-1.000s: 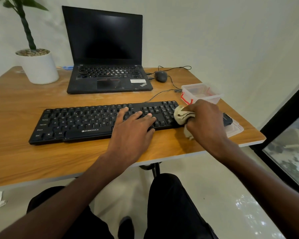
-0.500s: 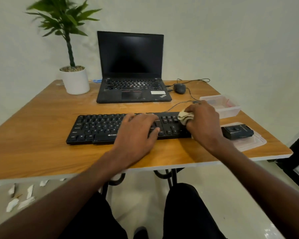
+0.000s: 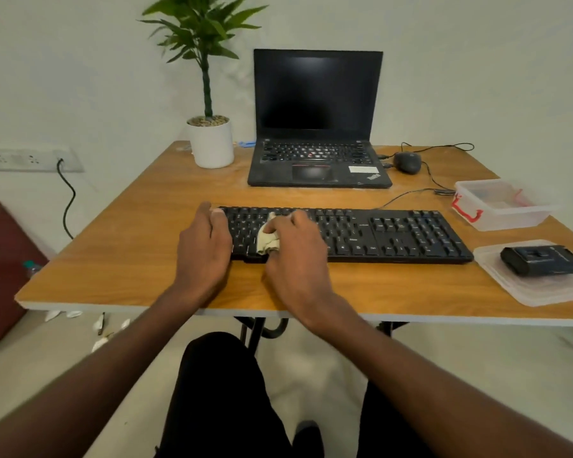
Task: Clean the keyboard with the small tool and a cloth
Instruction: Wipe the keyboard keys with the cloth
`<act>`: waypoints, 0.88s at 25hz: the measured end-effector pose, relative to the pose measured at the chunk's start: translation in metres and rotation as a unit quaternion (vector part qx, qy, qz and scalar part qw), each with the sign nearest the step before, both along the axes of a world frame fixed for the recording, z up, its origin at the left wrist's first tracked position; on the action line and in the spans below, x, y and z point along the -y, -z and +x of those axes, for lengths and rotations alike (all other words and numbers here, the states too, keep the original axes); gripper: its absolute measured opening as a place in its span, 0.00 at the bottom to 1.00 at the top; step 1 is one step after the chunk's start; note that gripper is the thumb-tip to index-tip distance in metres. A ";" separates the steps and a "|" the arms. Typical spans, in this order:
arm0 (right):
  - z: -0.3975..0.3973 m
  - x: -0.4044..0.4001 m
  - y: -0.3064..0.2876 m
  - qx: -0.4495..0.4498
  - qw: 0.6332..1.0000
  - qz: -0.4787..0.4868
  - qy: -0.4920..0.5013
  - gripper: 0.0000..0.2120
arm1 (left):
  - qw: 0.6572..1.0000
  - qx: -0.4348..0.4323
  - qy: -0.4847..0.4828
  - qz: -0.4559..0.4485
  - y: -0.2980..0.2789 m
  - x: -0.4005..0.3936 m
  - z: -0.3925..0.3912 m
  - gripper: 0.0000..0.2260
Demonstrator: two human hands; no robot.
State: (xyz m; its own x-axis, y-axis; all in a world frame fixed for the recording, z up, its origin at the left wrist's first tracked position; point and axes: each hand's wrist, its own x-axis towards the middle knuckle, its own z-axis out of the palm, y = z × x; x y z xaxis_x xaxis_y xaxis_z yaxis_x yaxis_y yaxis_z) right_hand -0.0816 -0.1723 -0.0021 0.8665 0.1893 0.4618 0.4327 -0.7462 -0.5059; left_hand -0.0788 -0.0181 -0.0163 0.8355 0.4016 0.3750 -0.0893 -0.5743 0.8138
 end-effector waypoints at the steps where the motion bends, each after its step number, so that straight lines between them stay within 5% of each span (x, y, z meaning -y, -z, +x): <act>1: -0.001 -0.018 0.001 -0.002 0.999 0.016 -0.036 0.19 | 0.998 0.008 -0.005 -0.055 -0.001 -0.003 -0.001 0.19; 4: -0.001 -0.048 0.003 0.004 0.990 0.015 -0.143 0.17 | 0.994 0.005 -0.031 -0.105 -0.001 -0.008 0.002 0.17; 9: 0.001 0.015 0.002 0.038 0.964 -0.118 -0.236 0.15 | 0.997 -0.021 -0.063 0.027 0.000 -0.005 0.004 0.23; 15: -0.004 0.134 -0.026 -0.003 0.989 -0.145 -0.034 0.17 | 0.998 -0.022 -0.029 0.059 0.002 -0.005 0.001 0.19; 17: -0.005 0.151 -0.037 -0.066 0.996 -0.034 0.039 0.18 | 0.999 -0.013 -0.026 0.024 0.000 -0.008 -0.001 0.18; 18: -0.004 0.155 -0.040 -0.134 0.983 0.111 0.057 0.18 | 0.999 -0.001 -0.034 0.020 -0.002 -0.008 -0.002 0.17; 19: -0.006 0.159 -0.045 -0.224 0.928 0.294 0.054 0.17 | 0.999 0.026 -0.040 0.025 -0.007 -0.004 -0.005 0.16; 20: -0.009 0.161 -0.051 -0.316 0.834 0.450 0.038 0.15 | 0.997 0.061 -0.034 0.033 -0.013 0.005 -0.008 0.16; 21: -0.012 0.163 -0.055 -0.373 0.750 0.546 0.020 0.14 | 0.995 0.089 -0.017 0.033 -0.022 0.016 -0.011 0.15; 22: -0.014 0.166 -0.057 -0.397 0.704 0.590 0.005 0.14 | 0.995 0.099 0.007 0.025 -0.033 0.031 -0.013 0.14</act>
State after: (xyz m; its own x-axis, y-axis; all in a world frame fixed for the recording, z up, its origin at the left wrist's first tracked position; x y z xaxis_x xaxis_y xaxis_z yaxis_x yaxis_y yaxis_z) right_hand -0.0957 -0.3385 0.0546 0.9389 0.0724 -0.3364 -0.3368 0.3940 -0.8552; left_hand -0.0917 -0.0494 0.0168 0.7489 0.3674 0.5516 -0.2534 -0.6104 0.7505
